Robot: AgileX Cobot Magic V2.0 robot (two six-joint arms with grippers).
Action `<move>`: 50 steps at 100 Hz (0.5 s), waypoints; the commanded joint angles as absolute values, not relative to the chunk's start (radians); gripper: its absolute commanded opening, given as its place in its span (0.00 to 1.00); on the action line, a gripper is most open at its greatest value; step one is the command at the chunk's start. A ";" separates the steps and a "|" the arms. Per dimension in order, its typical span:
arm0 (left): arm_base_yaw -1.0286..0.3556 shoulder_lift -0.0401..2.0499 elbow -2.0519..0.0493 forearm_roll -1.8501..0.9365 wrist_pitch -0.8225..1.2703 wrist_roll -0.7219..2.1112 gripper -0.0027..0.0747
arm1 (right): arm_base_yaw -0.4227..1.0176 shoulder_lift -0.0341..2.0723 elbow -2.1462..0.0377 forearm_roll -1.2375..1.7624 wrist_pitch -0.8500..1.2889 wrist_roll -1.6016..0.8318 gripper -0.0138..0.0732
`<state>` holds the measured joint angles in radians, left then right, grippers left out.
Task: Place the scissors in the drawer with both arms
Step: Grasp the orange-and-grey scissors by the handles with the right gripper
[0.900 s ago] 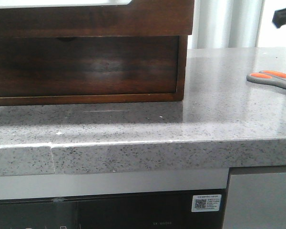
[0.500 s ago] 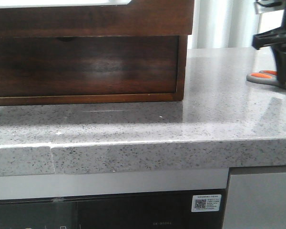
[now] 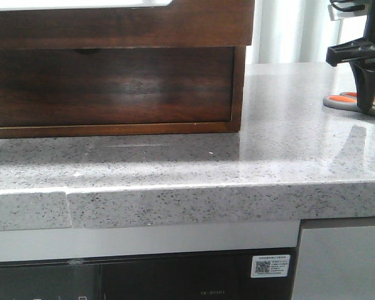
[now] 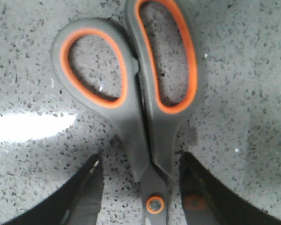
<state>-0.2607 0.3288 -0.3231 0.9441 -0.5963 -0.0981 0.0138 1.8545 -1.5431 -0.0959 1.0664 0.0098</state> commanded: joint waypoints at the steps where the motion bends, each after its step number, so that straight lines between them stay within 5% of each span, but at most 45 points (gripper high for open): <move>1: -0.260 0.336 -0.351 0.891 -0.621 -0.114 0.38 | 0.010 1.815 -1.575 -0.101 1.054 0.000 0.53; 50: -0.260 0.336 -0.351 0.891 -0.621 -0.114 0.38 | 0.010 1.869 -1.575 -0.091 1.100 -0.006 0.53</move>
